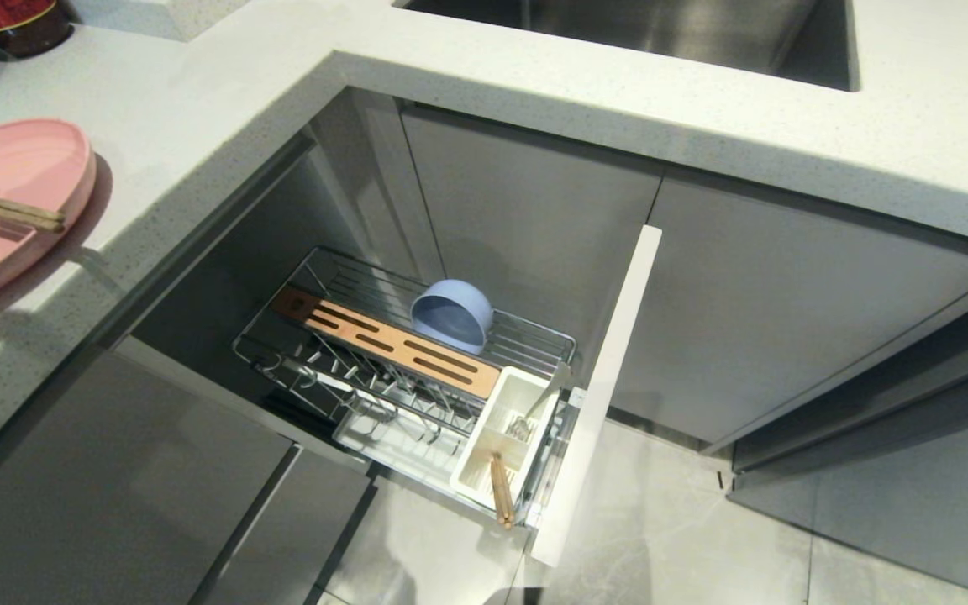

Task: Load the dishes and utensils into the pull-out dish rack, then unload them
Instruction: Pick up the chopsticks and place it in the cupboard

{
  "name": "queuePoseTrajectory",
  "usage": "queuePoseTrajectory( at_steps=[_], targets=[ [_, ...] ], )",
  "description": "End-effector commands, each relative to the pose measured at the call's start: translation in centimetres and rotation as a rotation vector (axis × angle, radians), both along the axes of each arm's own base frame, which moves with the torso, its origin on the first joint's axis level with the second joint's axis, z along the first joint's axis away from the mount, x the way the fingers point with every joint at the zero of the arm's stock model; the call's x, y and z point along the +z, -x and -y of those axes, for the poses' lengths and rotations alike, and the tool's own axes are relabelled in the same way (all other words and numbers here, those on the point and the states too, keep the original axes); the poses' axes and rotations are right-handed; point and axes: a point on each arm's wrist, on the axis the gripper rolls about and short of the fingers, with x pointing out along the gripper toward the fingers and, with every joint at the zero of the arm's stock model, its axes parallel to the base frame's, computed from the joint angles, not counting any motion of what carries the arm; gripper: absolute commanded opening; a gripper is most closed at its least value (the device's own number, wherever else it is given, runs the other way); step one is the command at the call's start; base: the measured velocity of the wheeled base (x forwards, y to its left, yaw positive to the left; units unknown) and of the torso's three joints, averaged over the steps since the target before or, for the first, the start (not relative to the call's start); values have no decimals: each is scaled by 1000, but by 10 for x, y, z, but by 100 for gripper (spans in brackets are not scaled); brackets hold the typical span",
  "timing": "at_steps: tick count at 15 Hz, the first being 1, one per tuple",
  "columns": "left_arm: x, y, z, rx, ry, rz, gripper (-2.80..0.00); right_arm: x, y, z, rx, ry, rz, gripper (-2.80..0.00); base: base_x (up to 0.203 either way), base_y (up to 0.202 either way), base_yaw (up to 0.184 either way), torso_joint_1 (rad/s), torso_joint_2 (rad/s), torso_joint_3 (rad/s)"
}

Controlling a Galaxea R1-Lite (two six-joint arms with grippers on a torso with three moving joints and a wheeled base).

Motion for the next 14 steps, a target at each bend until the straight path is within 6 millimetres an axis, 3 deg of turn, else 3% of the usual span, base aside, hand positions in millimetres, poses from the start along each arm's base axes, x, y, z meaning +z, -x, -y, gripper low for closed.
queuePoseTrajectory(
  at_steps=[1,5,14],
  targets=[
    [-12,-24,4,37,41,-232,-280,0,0,0,0,0,5,-280,0,0,0,0,0,0],
    [-25,-51,11,73,154,-437,-280,0,0,0,0,0,5,-280,0,0,0,0,0,0],
    [-37,-72,16,158,159,-534,-280,0,0,0,0,0,5,-280,0,0,0,0,0,0]
  ],
)
